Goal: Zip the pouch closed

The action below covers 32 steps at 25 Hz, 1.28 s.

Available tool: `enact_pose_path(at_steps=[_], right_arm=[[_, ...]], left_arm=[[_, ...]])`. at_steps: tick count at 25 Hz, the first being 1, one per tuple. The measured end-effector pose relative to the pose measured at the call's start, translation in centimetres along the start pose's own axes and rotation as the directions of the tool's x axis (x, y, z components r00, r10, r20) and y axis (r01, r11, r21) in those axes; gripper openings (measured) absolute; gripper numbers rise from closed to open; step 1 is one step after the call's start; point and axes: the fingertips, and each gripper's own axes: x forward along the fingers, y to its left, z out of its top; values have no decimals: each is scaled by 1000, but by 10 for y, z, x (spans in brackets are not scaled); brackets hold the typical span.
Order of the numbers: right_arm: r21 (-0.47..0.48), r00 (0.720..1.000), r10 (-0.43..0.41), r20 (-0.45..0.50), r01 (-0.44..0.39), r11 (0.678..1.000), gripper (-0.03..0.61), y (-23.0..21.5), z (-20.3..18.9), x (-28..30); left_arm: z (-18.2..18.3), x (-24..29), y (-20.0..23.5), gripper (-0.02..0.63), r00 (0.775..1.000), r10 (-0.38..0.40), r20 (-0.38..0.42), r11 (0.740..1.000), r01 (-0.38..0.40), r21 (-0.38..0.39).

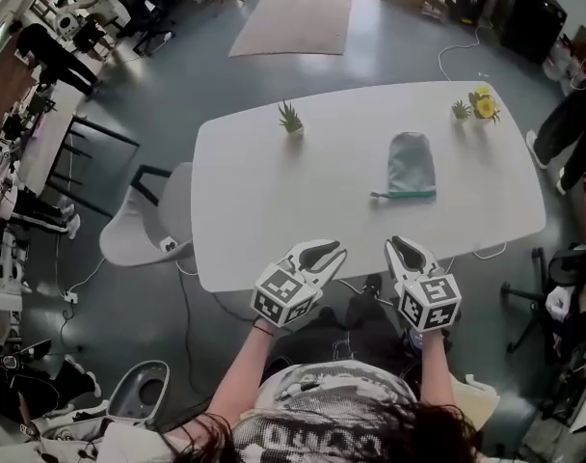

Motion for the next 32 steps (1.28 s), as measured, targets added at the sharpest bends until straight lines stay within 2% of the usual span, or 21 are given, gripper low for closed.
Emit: enact_pose_path(at_steps=[4, 12, 23, 32], right_arm=[[-26, 1000, 9, 19, -9, 1000, 12, 35, -4, -12], [-70, 999, 30, 44, -27, 997, 2, 83, -7, -32], [-154, 998, 47, 43, -40, 987, -2, 112, -9, -40], [-183, 997, 57, 54, -46, 982, -3, 121, -13, -47]], left_arm=[[-4, -27, -14, 60, 999, -12, 36, 1000, 12, 5], [-23, -61, -31, 24, 999, -20, 48, 1000, 19, 7], [-26, -74, -46, 12, 998, -37, 47, 998, 35, 44], [-29, -76, -59, 12, 997, -59, 48, 996, 56, 65]])
